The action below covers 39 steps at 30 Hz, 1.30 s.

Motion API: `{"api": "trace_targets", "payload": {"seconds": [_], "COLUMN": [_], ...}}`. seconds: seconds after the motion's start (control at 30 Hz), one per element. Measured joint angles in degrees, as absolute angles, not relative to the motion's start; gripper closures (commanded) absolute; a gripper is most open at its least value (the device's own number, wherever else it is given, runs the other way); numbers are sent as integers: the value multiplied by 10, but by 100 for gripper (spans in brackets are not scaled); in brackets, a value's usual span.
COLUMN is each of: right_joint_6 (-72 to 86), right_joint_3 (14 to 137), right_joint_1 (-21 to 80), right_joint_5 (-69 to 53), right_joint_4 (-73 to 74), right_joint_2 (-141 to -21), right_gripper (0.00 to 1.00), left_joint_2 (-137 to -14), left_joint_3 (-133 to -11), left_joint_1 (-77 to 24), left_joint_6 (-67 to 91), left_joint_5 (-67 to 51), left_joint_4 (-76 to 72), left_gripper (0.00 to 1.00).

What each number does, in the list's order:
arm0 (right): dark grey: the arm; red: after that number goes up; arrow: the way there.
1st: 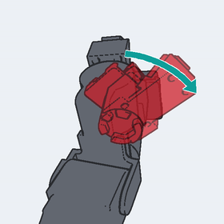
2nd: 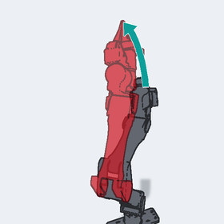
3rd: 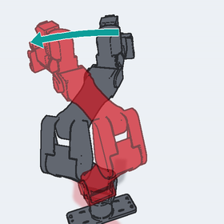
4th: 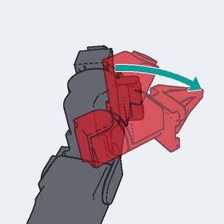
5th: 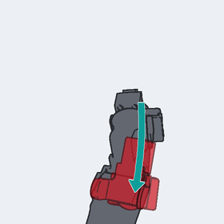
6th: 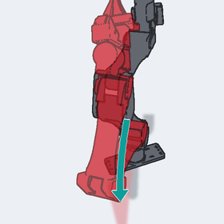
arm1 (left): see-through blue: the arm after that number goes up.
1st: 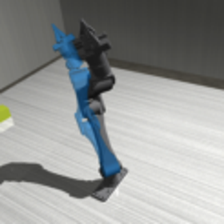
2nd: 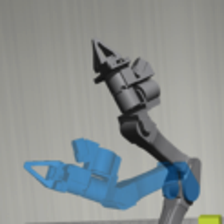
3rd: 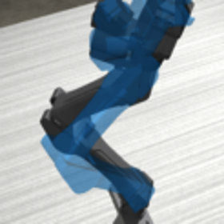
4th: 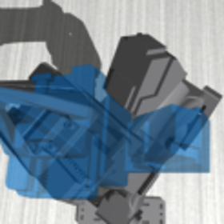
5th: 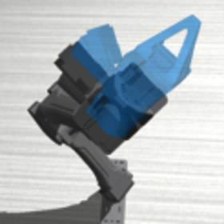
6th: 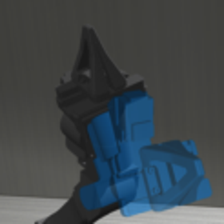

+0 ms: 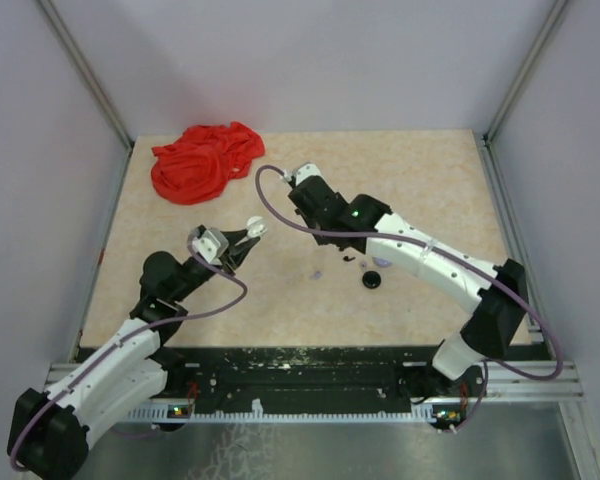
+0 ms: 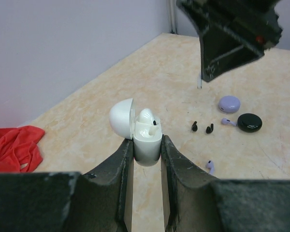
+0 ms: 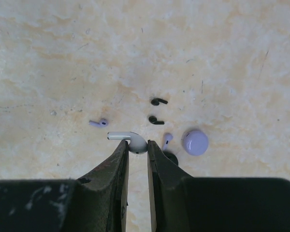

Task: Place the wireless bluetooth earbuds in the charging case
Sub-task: Pick up the earbud from the center of the board, then place the earbud at the center of the board.

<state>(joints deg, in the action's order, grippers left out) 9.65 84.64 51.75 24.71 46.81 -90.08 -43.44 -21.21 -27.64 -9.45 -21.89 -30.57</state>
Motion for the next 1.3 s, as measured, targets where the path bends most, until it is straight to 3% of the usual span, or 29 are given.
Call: {"api": "trace_targets", "payload": {"seconds": [0.27,0.47,0.77,1.3], "right_joint_6": [68,39,22,31], "right_joint_3": [925,972,1007,1082], "right_joint_1": [576,613,667,690], "right_joint_5": [299,331,387,456], "right_joint_4": [507,524,542,603], "right_joint_2": [-876,-876,-886,-1015], "right_gripper": [92,92,92,92], "left_joint_2": [-475,-520,-589,-611], "left_joint_3": [-190,-190,-190,-190], "left_joint_1": [-314,-406,-463,-499], "left_joint_6": [-142,-230,-303,-319], "left_joint_5": [-216,-153,-37,43], "left_joint_4": [-385,-430,-508,-578], "left_gripper": [100,100,100,100]}}
